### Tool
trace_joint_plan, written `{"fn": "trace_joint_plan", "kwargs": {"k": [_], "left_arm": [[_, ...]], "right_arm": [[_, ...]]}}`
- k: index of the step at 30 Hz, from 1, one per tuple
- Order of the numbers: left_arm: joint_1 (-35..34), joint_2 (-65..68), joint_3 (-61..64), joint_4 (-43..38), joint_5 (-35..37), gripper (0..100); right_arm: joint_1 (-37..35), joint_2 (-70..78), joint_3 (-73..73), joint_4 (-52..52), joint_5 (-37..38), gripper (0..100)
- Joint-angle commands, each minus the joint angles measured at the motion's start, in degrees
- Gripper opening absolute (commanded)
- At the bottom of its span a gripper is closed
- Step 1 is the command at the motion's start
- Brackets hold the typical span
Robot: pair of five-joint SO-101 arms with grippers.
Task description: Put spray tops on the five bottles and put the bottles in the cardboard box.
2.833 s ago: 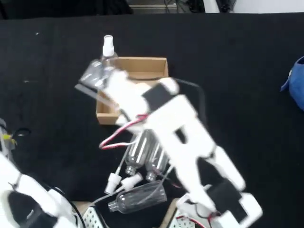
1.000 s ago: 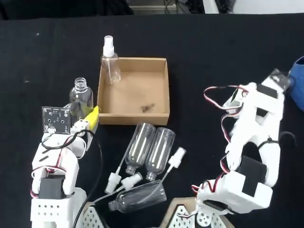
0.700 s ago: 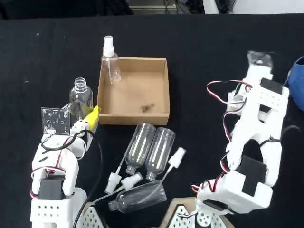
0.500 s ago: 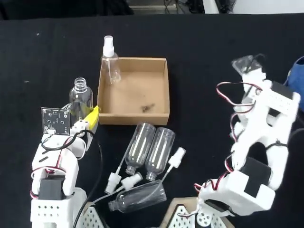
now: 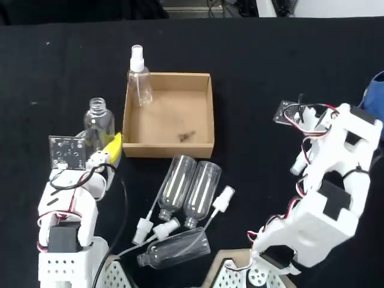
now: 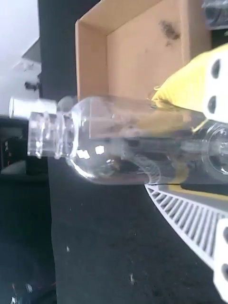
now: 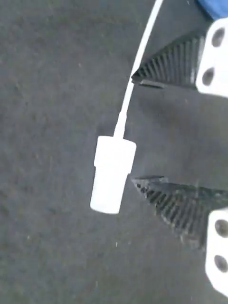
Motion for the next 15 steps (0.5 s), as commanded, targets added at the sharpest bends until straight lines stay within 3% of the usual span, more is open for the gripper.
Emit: {"fn": "trace_joint_plan", "kwargs": {"k": [1, 7, 15], "left_arm": [[-2.42, -0.97, -0.84, 0.0, 0.62, 3], [-2.51, -0.97, -0.75, 0.0, 0.62, 3], [-2.51, -0.97, -0.66, -0.26, 0.62, 3]], "right_arm": [[0.62, 1.1, -5.49, 0.35, 5.1, 27.1], [0.44, 4.26, -5.32, 0.35, 15.82, 26.9], [-0.62, 7.16, -5.32, 1.05, 18.29, 26.9]]}}
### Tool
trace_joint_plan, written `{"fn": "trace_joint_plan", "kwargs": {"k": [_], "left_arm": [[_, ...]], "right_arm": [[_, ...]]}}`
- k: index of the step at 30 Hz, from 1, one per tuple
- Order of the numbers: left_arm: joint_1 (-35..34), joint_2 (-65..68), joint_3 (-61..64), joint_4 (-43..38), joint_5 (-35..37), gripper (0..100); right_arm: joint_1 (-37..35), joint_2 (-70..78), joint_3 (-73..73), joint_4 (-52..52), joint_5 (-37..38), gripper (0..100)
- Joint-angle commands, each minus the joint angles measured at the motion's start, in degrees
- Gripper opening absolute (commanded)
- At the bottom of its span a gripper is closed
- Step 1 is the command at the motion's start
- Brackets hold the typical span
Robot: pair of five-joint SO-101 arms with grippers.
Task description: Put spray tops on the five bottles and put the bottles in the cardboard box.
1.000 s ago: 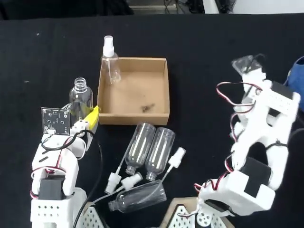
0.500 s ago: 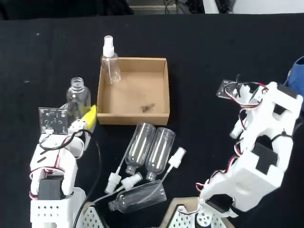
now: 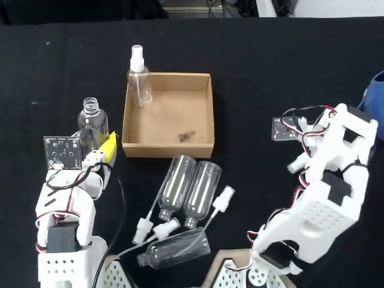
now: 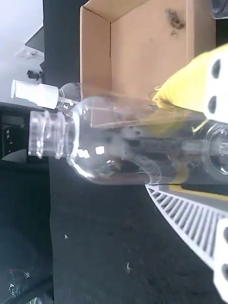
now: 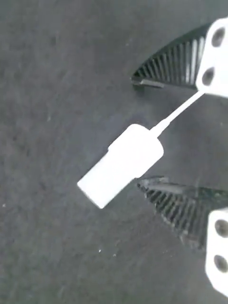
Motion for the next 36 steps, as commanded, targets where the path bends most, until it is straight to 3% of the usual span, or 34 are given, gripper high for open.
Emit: {"fn": "trace_joint_plan", "kwargs": {"k": [1, 4, 8, 10, 14, 16, 22, 24, 29, 36], "left_arm": [[-0.75, -0.97, -0.66, -0.26, 0.53, 3], [-0.75, -0.97, -0.66, -0.26, 0.44, 3], [-0.75, -0.97, -0.84, 0.0, 0.44, 3], [-0.84, -0.97, -0.84, 0.0, 0.35, 3], [-0.84, -0.97, -0.92, 0.0, 0.35, 3], [-0.84, -0.97, -0.92, 0.0, 0.35, 3], [-0.84, -0.97, -0.92, 0.0, 0.35, 3], [-0.84, -0.97, -1.01, 0.0, 0.35, 3], [-0.84, -0.97, -1.01, 0.0, 0.35, 3], [-0.84, -0.97, -1.01, 0.0, 0.35, 3]], "right_arm": [[-0.79, -0.31, -3.03, 2.29, 0.44, 26.9], [-2.02, -0.57, -3.21, 6.68, 0.35, 25.3], [-2.2, -0.22, -3.3, 7.12, -2.02, 10.2], [-2.02, -0.22, -3.3, 6.24, -6.42, 0.9], [-1.05, -0.66, -3.82, 4.04, -19.16, 1.9], [-1.14, -0.4, -4.62, 3.08, -29.63, 1.0], [0.53, -0.22, -5.67, 3.6, -81.23, 1.6], [1.41, -0.22, -5.67, 3.6, -90.02, 3.4], [1.32, -0.57, -5.76, 3.69, -88.35, 23.2], [0.53, -0.22, -8.92, 10.99, -60.4, 21.9]]}}
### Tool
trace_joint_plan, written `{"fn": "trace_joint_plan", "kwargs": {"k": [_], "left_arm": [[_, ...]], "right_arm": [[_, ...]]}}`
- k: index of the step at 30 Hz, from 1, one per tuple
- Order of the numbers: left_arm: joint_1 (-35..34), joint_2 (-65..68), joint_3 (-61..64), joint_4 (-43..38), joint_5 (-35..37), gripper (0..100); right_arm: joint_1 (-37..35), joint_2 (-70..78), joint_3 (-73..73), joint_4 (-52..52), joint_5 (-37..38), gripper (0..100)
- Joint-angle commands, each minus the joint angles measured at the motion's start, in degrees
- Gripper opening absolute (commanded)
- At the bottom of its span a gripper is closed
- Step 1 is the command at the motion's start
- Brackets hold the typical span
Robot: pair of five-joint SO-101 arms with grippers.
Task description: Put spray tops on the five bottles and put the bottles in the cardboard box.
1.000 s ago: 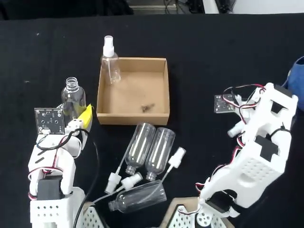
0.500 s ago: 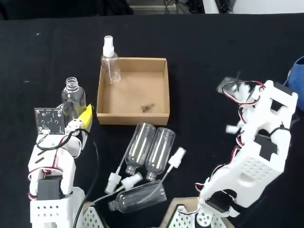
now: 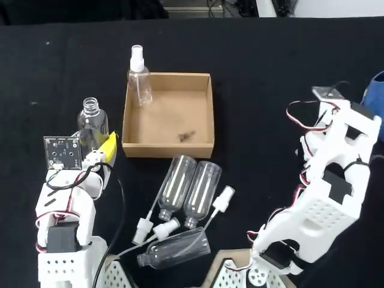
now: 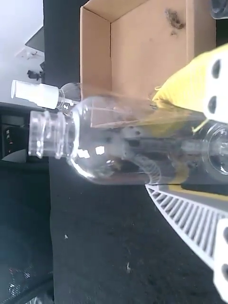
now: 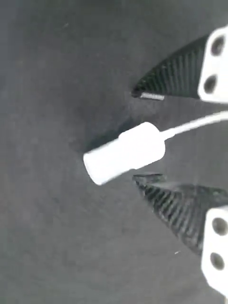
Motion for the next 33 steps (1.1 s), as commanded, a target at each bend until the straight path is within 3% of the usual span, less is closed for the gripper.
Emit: {"fn": "trace_joint_plan", "kwargs": {"k": [1, 6, 8, 10, 14, 17, 20, 27, 33], "left_arm": [[-0.75, -0.97, -1.01, 0.0, 0.35, 3], [-0.75, -0.97, -1.01, 0.0, 0.35, 3], [-0.75, -0.97, -1.01, 0.0, 0.35, 3], [-0.75, -0.97, -1.01, 0.0, 0.35, 3], [-0.75, -0.97, -0.92, 0.0, 0.35, 3], [-0.75, -0.97, -0.92, 0.0, 0.35, 3], [-0.4, -0.97, -0.92, -0.09, 0.35, 3], [-0.31, -1.05, -0.92, -0.26, 0.53, 3], [-0.22, -1.05, -0.48, -2.81, 0.7, 3]], "right_arm": [[0.44, -0.75, -3.56, 3.25, 15.74, 21.9], [0.35, 0.57, -2.33, 3.25, 30.86, 21.9], [0.0, 1.8, -1.36, 3.16, 33.49, 21.8], [-0.09, 2.77, -1.63, 3.16, 32.26, 18.9], [-0.35, 3.74, -3.03, 3.16, 28.04, 0.4], [0.0, 2.77, -3.74, 3.52, 25.32, 0.7], [0.0, -1.71, -7.34, 3.6, 18.11, 1.0], [-2.81, -17.19, -10.07, 3.69, -10.46, 1.0], [-11.52, -33.19, -12.26, 9.14, -25.32, 1.0]]}}
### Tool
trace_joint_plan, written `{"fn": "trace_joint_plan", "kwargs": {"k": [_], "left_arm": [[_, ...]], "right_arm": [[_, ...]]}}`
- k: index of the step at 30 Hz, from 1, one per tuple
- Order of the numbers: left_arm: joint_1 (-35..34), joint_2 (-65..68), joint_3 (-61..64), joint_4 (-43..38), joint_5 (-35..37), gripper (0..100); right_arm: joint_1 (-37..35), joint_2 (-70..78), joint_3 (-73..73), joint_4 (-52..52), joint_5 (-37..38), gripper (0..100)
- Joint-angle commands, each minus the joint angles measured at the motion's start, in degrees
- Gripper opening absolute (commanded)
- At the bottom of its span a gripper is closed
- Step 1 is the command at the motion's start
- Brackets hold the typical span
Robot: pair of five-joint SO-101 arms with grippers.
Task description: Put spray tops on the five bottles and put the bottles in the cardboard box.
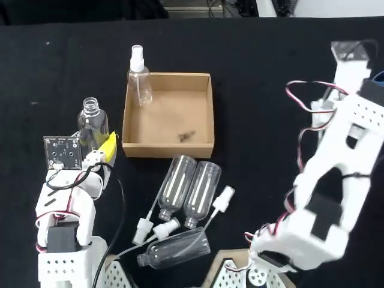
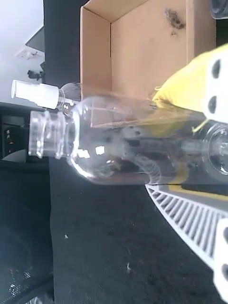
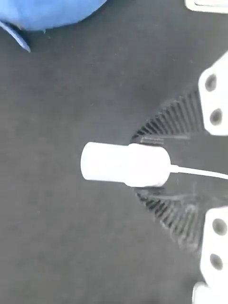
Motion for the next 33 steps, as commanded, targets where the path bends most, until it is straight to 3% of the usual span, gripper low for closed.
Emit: {"fn": "trace_joint_plan", "kwargs": {"k": [1, 8, 16, 23, 28, 33], "left_arm": [[-0.22, -1.05, -0.22, -4.75, 0.7, 3], [4.88, -1.05, 5.58, -17.93, 0.44, 3], [13.05, -1.14, 7.16, -20.57, 0.26, 3], [17.63, -1.14, 7.78, -21.71, 0.26, 3], [20.18, -1.14, 7.69, -21.71, 0.53, 3], [20.7, -1.14, 7.87, -21.71, 0.62, 3]], "right_arm": [[-7.82, -13.41, -5.76, 3.78, -8.35, 1.0], [-27.78, -25.89, -12.09, 1.14, -21.1, 1.1], [-47.21, -26.95, -14.55, -13.54, -27.16, 1.1], [-56.35, -27.3, -14.37, -22.07, -28.4, 1.1], [-56.97, -26.51, -11.82, -30.33, -28.4, 1.1], [-60.4, -27.12, -8.66, -31.56, -28.4, 1.1]]}}
